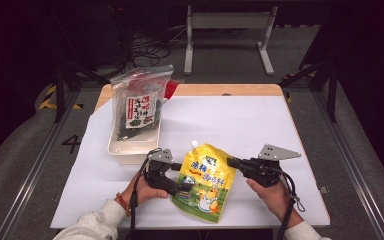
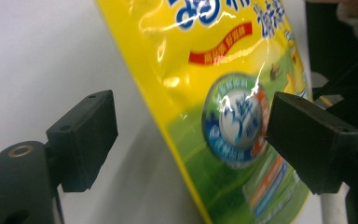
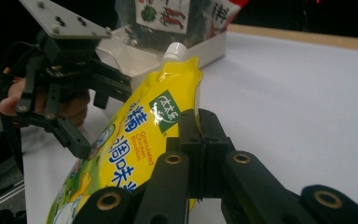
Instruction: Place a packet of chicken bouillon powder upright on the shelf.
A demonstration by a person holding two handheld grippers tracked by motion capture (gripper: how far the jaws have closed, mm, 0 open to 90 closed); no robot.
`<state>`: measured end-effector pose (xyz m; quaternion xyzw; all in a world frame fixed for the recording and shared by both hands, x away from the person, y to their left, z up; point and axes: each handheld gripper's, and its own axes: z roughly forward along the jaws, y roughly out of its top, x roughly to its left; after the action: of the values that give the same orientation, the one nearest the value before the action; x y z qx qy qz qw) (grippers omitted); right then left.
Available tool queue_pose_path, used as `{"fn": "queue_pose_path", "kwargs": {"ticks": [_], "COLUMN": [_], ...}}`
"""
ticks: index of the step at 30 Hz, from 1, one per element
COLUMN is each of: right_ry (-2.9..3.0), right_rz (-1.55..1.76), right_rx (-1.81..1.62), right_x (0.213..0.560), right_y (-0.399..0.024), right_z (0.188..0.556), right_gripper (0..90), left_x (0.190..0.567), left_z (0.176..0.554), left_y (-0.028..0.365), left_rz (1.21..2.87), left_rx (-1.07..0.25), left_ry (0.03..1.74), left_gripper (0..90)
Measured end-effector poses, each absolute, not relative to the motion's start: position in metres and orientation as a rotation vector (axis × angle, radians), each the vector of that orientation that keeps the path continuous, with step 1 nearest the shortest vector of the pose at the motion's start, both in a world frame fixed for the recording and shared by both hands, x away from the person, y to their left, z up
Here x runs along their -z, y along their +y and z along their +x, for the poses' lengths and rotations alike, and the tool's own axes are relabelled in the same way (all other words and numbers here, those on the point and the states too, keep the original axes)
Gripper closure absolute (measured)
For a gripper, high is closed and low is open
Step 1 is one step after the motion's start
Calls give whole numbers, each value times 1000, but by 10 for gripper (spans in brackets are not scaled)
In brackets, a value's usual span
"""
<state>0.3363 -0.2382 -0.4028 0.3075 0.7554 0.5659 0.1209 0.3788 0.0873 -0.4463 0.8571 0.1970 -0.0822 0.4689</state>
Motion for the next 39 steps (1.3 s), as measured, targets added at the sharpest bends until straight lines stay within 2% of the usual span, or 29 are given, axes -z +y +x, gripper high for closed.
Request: {"fn": "queue_pose_path", "kwargs": {"ticks": [4,7,8,9,10,13,15,19,21,24,26,33,39], "right_ry": [2185,2171,2171,2166,2166,2163,2161,2152,2139,2127,2117,2131,2163], "right_rz": [847,831,831,829,829,824,816,786,778,768,777,870,898], "right_rx": [-1669,-1664,-1664,-1666,-1666,-1667,-1659,-1660,-1658,-1676,-1671,-1586,-1404], "right_x": [397,394,394,392,392,391,388,381,376,371,369,378,394], "right_y": [-232,-229,-229,-228,-228,-227,-225,-225,-228,-235,-242,-267,-283], "right_z": [334,333,333,331,331,330,328,322,319,312,307,300,295], "right_gripper": [893,890,890,885,885,877,843,782,656,631,532,432,398], "left_x": [440,437,434,433,433,427,422,416,412,407,404,392,386], "left_z": [379,378,378,378,378,377,369,362,357,352,350,344,343], "left_y": [81,79,79,80,83,89,88,90,91,93,94,102,111], "left_rz": [2072,2056,2064,2049,2022,1968,1981,1976,1973,1964,1959,1924,1917], "left_rx": [207,203,189,195,210,224,177,154,132,114,93,25,-29], "left_ry": [429,406,405,403,397,357,309,269,259,235,229,222,232], "left_gripper": [241,400,400,507,507,752,859,887,892,897,897,899,900]}}
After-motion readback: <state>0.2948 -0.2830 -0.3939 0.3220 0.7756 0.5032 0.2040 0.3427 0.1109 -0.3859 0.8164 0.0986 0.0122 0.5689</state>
